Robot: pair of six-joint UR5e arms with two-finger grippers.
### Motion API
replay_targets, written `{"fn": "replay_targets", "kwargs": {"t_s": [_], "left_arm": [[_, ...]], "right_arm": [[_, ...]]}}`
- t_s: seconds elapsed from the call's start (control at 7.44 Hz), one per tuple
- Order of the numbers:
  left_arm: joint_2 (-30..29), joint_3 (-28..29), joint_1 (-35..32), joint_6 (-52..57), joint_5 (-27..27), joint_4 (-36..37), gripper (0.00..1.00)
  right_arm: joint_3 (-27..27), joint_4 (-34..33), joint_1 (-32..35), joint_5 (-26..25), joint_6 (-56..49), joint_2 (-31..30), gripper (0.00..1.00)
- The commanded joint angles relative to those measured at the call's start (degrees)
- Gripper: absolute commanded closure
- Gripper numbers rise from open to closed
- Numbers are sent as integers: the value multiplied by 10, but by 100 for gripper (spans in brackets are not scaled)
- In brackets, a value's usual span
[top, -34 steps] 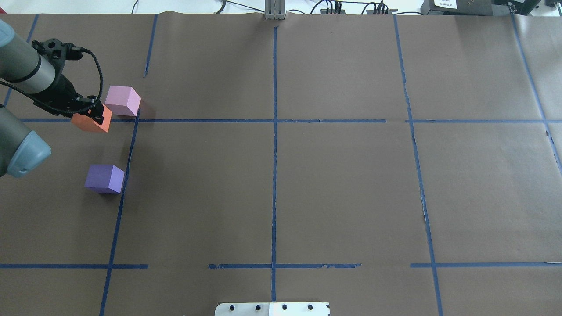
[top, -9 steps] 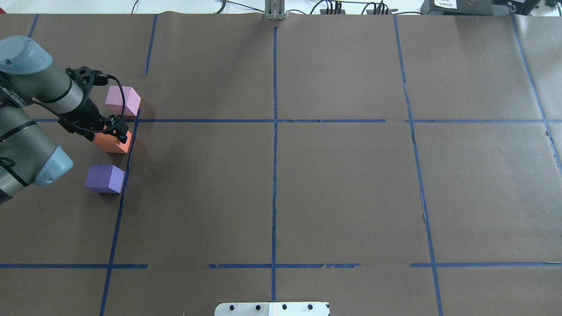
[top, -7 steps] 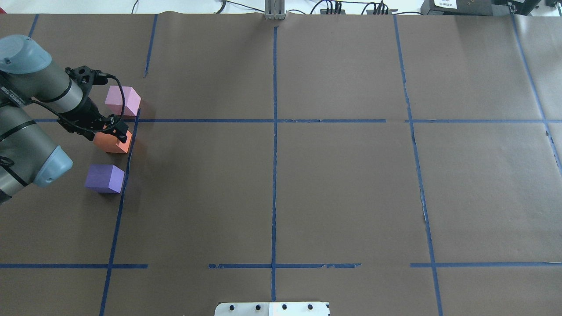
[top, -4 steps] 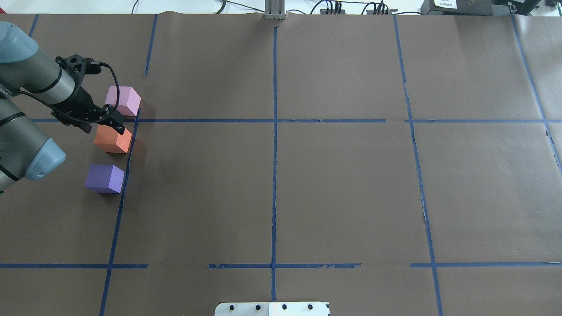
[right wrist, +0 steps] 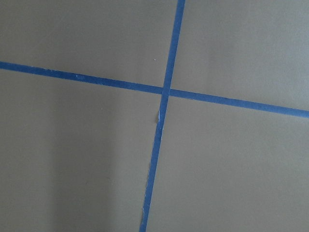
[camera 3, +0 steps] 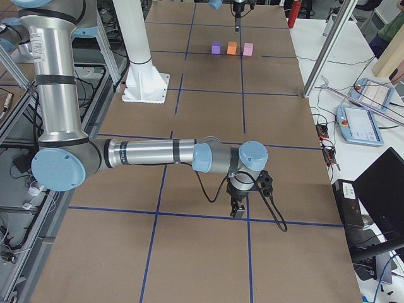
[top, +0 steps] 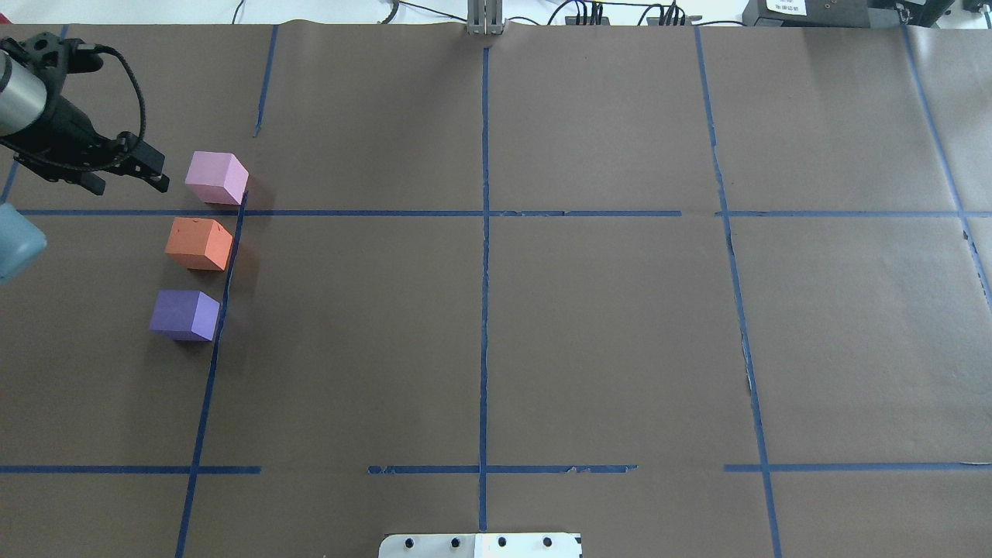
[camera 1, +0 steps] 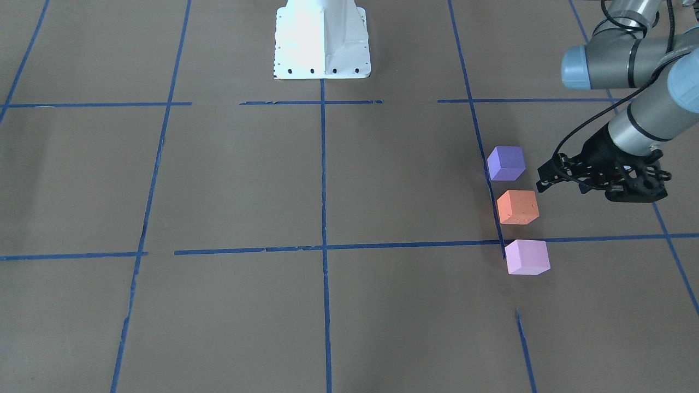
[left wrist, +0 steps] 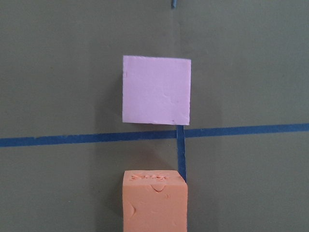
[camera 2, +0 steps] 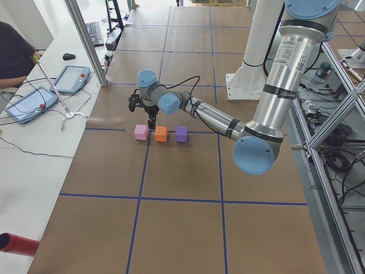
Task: Arrange blocks in a line
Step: 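Open the left gripper and raise it away from the cubes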
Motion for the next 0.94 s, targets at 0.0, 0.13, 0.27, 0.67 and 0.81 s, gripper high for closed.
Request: {"fn": "replay_targets", "kwargs": {"t_s": [0.0, 0.13, 0.27, 0.67, 0.81], "left_arm": [[59, -18, -66, 93, -1, 2, 0], [80, -6, -101, 161, -5, 0, 0], [97, 8, -130, 201, -5, -15, 0], [139, 67, -213, 379, -14, -74, 0], [152, 81, -216, 379, -15, -89, 0]], "right_arm": [[0, 0, 0, 0, 0, 0, 0], [0, 0, 0, 0, 0, 0, 0], [0, 0, 0, 0, 0, 0, 0], [0, 0, 0, 0, 0, 0, 0], [0, 0, 0, 0, 0, 0, 0]]}}
